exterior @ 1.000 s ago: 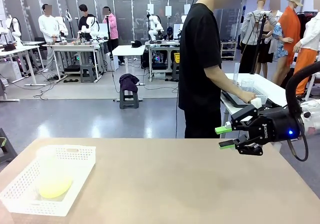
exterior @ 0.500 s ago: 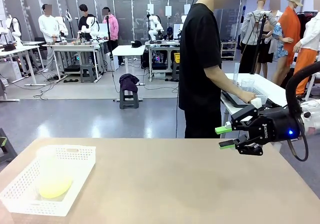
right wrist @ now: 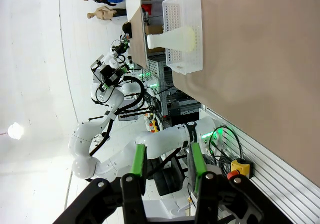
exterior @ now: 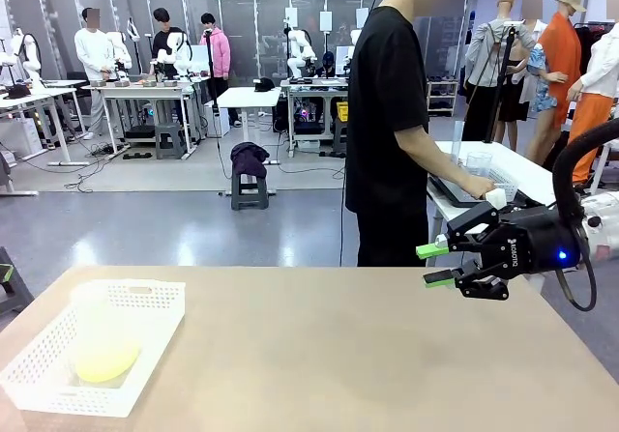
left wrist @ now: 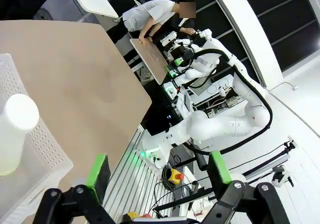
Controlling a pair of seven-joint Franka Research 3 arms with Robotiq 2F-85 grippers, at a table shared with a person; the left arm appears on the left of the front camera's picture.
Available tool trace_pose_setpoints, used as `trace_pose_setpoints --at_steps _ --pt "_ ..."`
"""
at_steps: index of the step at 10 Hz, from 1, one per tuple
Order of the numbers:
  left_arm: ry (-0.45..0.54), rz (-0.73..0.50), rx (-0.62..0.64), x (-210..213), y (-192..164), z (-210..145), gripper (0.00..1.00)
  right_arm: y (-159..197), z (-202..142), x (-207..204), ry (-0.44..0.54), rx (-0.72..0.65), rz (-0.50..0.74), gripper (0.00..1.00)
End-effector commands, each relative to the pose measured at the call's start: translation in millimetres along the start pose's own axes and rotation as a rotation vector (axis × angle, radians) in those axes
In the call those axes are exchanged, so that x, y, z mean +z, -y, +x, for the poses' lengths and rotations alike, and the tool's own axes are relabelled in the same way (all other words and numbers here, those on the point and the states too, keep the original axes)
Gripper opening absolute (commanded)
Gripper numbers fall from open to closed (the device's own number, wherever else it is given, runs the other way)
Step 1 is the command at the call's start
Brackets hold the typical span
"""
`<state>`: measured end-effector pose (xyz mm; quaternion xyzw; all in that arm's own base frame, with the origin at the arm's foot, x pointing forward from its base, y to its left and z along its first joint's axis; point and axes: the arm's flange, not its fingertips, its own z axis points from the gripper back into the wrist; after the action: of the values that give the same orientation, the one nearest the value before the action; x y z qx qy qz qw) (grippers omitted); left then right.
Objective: Prepare the solutions needed for the experiment.
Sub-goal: When the human places the Big flask in the center of the table, pick up the Big flask and place it in the left Organizing basket.
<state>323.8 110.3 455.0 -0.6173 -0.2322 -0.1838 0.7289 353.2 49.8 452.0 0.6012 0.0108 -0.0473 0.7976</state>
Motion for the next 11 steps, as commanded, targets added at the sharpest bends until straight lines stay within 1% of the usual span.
trace_pose_setpoints --at_steps 1,11 --pt "-0.001 0.019 -0.008 -2.3 2.2 -0.9 1.0 -1.4 -0.4 -0.4 0.002 0.006 0.005 0.44" --pt "-0.001 0.019 -0.008 -2.3 2.2 -0.9 1.0 -1.4 -0.4 -0.4 0.002 0.006 0.005 0.44"
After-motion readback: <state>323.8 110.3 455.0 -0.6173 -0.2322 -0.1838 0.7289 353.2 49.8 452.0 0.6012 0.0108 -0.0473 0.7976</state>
